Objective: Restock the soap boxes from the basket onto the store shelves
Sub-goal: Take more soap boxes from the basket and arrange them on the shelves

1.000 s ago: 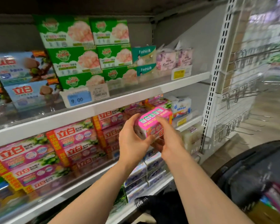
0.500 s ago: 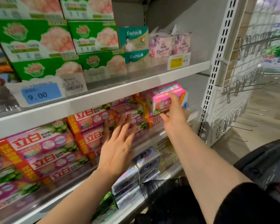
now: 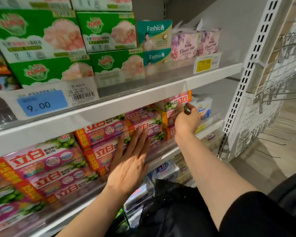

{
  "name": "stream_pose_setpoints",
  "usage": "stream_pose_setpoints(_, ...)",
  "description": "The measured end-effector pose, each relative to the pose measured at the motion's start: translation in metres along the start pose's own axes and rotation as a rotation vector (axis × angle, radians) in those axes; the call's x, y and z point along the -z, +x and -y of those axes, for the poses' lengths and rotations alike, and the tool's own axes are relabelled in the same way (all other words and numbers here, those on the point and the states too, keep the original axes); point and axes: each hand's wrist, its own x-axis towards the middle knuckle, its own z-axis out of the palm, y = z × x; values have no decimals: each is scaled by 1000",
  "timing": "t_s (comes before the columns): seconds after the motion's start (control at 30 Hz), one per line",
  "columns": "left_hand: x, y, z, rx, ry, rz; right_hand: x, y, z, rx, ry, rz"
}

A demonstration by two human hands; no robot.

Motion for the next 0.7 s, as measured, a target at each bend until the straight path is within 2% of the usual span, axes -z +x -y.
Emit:
stream_pose_setpoints(0.13,7,1,0,4,-27,-5,13,-5,1,17,-81,-16)
stream_pose_setpoints(0.3,21,1,-1,-6,-67,6,56,-15,18,12,-198,63)
stream_pose_setpoints(0.4,45,4,-7,-6,-93,6,95,-24,36,96,-270,52)
stream_pose_setpoints(0.57,92,26,-21,-82,-155,-146,170,-33,67,172,-341,-1)
stream_pose_setpoints(0.7,129,43,-50,-109,-273,-222,238,-40,77,177,-358,38)
